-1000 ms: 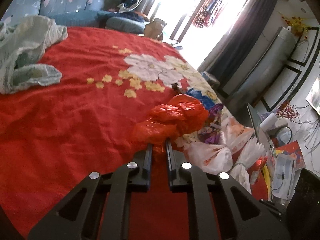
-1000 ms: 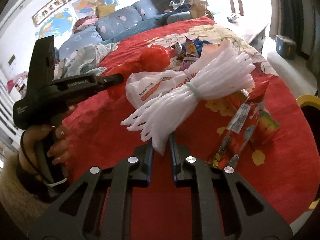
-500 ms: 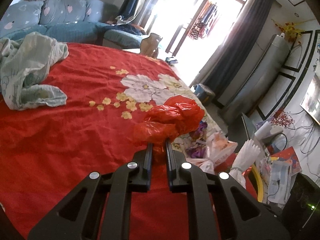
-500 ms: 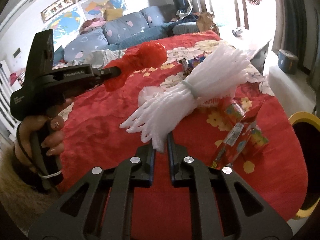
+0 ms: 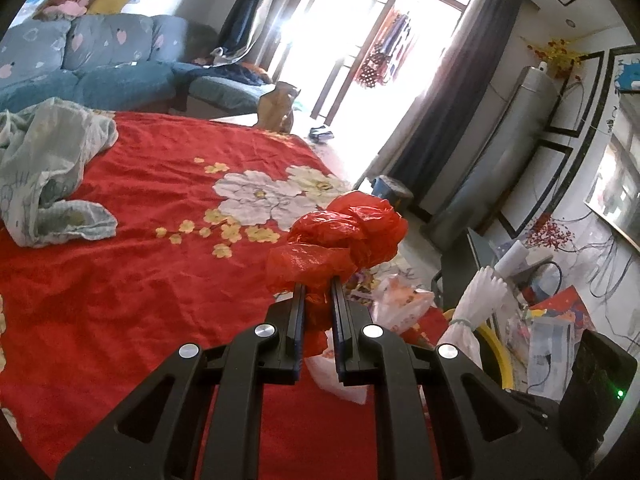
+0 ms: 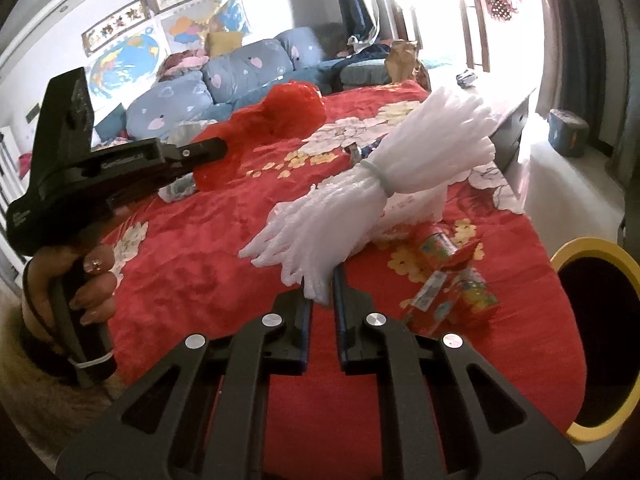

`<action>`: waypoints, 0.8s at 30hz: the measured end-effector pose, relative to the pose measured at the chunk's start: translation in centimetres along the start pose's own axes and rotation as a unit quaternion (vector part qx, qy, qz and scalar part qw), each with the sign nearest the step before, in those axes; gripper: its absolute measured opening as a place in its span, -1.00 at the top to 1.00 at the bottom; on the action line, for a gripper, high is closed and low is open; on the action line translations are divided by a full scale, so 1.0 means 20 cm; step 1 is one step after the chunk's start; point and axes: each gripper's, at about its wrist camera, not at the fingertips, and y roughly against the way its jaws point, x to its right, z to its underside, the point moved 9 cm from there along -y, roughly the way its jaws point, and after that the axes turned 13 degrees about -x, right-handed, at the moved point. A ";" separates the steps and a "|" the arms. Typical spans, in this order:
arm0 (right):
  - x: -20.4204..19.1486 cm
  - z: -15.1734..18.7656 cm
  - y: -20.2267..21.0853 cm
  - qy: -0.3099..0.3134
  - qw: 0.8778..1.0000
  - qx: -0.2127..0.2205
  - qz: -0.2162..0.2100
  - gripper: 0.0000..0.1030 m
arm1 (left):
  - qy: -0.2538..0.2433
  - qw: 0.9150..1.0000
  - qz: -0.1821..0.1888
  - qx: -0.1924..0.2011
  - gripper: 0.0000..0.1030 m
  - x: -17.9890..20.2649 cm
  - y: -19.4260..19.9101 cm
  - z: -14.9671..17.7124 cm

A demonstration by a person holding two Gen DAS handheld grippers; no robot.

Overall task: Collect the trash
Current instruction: 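Carry the red bag and white mesh bundle in both tools over the bin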

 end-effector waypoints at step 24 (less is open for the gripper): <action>0.30 -0.03 0.24 -0.058 0.997 0.044 0.034 0.89 | -0.058 0.998 0.027 0.002 0.78 0.32 0.02 0.02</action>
